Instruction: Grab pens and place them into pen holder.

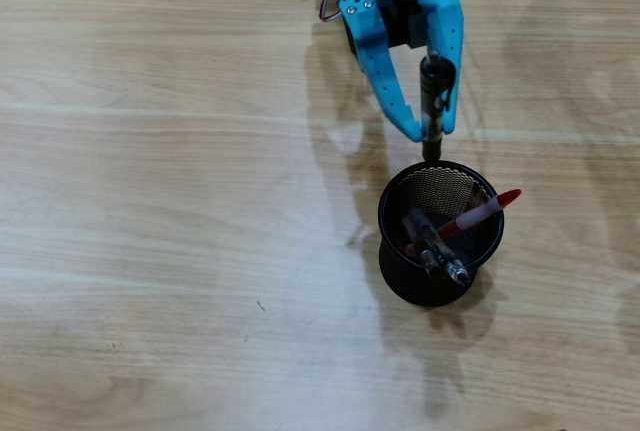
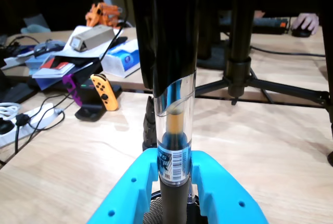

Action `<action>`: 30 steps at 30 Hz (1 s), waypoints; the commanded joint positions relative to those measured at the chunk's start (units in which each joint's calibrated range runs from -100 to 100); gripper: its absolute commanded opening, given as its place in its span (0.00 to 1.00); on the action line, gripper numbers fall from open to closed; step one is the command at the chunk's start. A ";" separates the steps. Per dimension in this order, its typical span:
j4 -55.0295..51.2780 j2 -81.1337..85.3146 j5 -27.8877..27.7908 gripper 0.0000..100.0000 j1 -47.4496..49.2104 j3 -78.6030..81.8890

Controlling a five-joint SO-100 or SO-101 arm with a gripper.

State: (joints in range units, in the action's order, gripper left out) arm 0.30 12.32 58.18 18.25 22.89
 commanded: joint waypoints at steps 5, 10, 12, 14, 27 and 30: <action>4.75 0.29 -0.54 0.02 -0.64 2.72; 4.75 -0.22 -0.54 0.02 -0.28 3.26; 4.75 -1.07 -0.22 0.02 -0.09 3.17; 4.75 -1.66 -0.17 0.02 0.73 3.17; 4.75 -2.17 -0.12 0.18 2.38 4.17; 4.75 -2.17 -0.06 0.19 2.38 4.35</action>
State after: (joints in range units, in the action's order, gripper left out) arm 3.93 9.77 57.92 19.96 27.51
